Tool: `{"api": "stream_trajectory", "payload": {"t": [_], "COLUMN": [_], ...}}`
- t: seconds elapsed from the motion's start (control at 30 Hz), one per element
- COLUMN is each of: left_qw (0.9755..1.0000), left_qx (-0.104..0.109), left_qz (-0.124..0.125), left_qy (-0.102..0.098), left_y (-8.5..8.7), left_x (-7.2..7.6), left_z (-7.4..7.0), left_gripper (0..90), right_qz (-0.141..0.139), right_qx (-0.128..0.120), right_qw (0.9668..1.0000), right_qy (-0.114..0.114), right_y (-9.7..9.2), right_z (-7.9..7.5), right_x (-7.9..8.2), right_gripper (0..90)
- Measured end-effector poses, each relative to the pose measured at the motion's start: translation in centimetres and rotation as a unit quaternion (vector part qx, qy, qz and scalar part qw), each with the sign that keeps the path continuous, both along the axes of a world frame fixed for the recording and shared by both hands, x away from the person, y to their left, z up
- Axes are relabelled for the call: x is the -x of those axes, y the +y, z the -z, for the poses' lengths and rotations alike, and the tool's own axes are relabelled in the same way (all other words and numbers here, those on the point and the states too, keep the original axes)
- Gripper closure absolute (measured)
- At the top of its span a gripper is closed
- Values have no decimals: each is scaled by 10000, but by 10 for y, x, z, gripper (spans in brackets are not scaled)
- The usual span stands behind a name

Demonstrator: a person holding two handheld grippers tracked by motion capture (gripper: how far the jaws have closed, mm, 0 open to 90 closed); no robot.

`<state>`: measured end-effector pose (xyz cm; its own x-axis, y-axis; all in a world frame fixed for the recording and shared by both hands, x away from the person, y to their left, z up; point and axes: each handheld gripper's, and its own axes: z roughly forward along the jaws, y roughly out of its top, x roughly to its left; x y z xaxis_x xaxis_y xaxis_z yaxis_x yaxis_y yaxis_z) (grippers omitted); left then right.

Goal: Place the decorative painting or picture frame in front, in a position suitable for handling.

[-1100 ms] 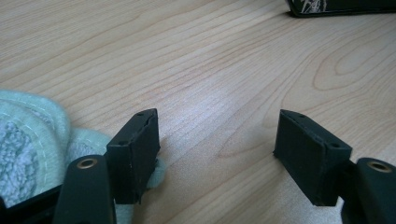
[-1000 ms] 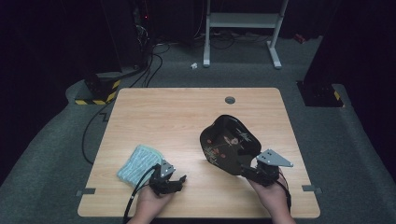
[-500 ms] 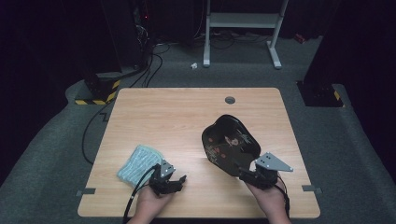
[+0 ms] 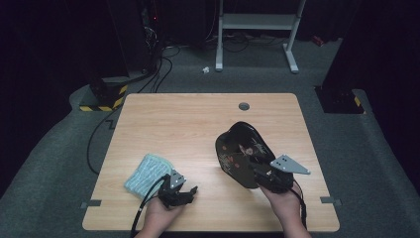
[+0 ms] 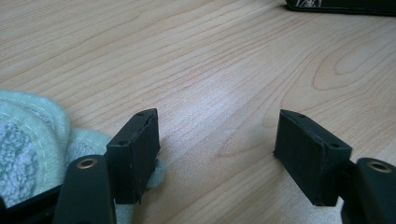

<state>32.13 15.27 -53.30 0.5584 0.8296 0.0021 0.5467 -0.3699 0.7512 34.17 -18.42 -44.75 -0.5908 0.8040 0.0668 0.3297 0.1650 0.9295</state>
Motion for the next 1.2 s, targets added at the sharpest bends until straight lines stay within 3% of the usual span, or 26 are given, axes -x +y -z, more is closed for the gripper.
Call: {"api": "stream_trajectory", "payload": {"t": [0.37,0.53,1.03,1.2], "left_qw": [10000,10000,10000,10000], "left_qx": [4,2,-2,1], "left_qz": [5,8,16,15], "left_qy": [1,2,0,0], "left_y": [0,0,0,0], "left_x": [0,0,0,0], "left_z": [0,0,0,0], "left_gripper": [309,309,309,308], "right_qz": [-360,-426,-269,-64], "right_qx": [-94,-253,-185,-132], "right_qw": [9993,9987,9995,9999], "right_qy": [-38,75,-5,-90], "right_y": [3,4,12,7], "right_z": [-2,-2,-7,-8], "right_x": [1,2,6,8], "right_gripper": [783,799,802,803]}}
